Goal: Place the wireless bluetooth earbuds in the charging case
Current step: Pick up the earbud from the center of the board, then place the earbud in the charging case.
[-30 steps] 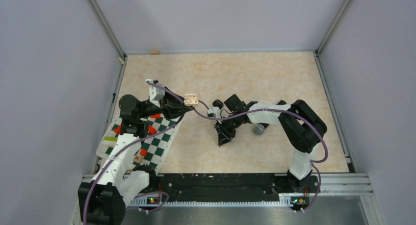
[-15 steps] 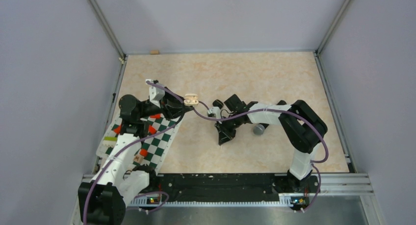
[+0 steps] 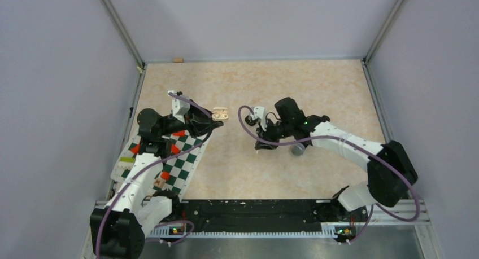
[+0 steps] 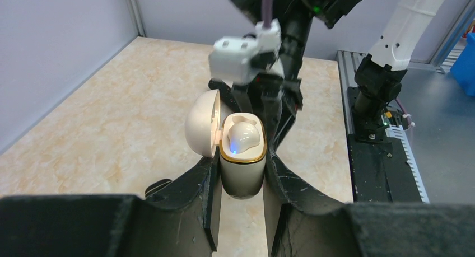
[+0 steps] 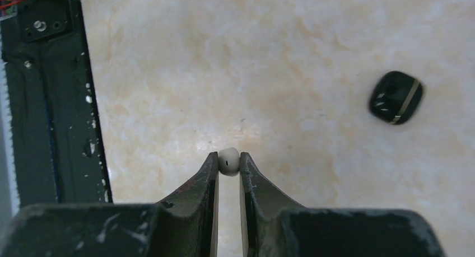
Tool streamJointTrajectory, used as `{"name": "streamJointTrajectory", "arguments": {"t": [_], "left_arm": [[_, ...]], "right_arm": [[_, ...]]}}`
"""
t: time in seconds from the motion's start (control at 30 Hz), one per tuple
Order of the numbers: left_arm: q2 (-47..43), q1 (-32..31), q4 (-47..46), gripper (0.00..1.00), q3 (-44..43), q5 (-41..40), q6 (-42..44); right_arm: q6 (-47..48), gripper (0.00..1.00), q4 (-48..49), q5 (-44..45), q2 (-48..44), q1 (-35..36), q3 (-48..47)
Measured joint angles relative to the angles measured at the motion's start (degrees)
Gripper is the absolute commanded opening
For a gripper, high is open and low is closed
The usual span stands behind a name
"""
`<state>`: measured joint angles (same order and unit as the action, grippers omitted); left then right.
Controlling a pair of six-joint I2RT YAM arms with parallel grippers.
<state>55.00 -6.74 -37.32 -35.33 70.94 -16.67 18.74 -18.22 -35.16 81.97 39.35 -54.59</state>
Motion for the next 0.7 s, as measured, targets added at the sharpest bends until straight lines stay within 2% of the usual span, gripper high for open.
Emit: {"name": "streamJointTrajectory", "arguments": {"t": [0.3,0.7], "left_arm": [[1.0,-1.3,1.6,0.12,0.0,-1.4,0.8],[8.3,-7.4,8.8,0.12,-0.4,-3.1,6.6]], "right_arm": [[4.7,0.05,2.8,10.7,-16.5,-0.8,1.2],[11.7,0.05,4.3,16.0,-25.1,-0.4,-5.2]]}}
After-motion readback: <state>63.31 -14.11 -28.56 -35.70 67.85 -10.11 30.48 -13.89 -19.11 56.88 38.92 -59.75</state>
